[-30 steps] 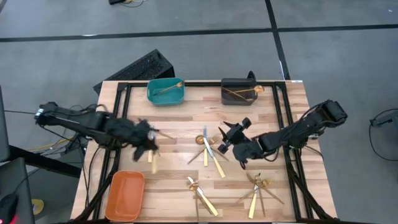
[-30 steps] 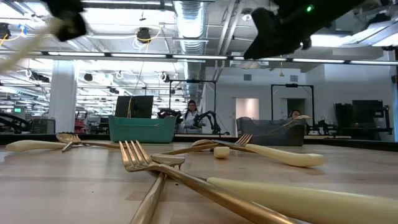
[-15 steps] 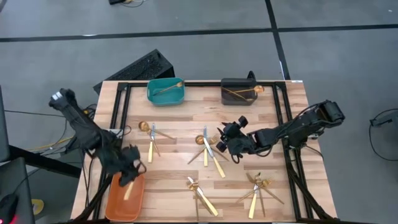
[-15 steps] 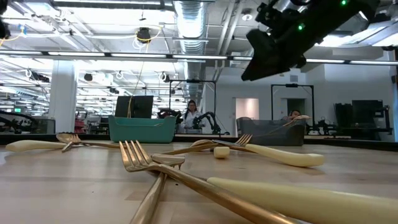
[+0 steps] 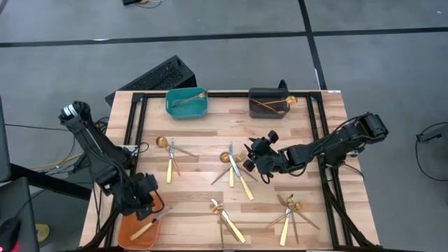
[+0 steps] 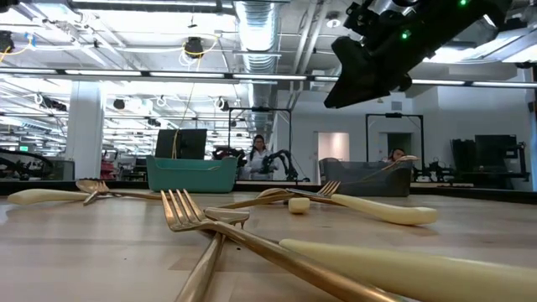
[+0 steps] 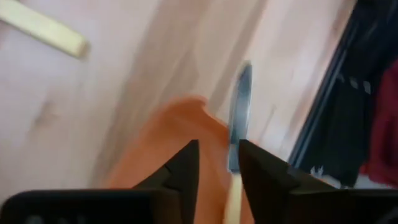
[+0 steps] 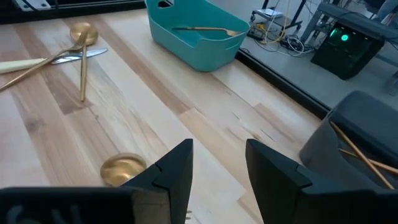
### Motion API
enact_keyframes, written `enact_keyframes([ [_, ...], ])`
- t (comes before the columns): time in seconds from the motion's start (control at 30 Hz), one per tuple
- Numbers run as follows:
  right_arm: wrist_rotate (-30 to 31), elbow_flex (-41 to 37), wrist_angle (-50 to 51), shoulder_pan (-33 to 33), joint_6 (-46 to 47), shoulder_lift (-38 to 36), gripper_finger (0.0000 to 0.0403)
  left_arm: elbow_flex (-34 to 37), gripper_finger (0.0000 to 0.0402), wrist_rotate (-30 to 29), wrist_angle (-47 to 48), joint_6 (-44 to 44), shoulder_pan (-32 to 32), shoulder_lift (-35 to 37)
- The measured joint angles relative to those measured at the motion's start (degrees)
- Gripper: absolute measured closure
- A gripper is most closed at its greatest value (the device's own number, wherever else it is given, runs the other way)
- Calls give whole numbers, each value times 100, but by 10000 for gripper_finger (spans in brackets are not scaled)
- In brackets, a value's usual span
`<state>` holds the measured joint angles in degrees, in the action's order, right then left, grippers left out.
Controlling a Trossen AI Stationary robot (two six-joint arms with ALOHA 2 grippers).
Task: Sort silverware by color (type)
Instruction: Put the yellow table knife into the orange bin
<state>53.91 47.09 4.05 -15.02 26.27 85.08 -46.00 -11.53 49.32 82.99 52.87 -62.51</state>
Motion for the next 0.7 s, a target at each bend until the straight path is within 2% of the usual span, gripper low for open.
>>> enact_keyframes([
  [0.2, 0, 0, -9, 44, -281, 0, 230, 0, 254, -1081, 508, 9, -182, 378],
  [0.37, -45, 0, 14, 50, -422, 0, 230, 0, 246, -2421, 512, -766, -387, 563],
  [0.47, -699, 0, 20, 119, -282, -2, 230, 0, 246, -3234, 497, -1117, -532, 498],
  [0.57, -1544, 0, 228, 305, 134, -2, 230, 0, 246, -3660, 354, -1423, -756, 324],
  [0.7, -1992, 0, 863, 494, 669, -2, 230, 0, 246, -4113, 23, -1669, -1024, -34],
])
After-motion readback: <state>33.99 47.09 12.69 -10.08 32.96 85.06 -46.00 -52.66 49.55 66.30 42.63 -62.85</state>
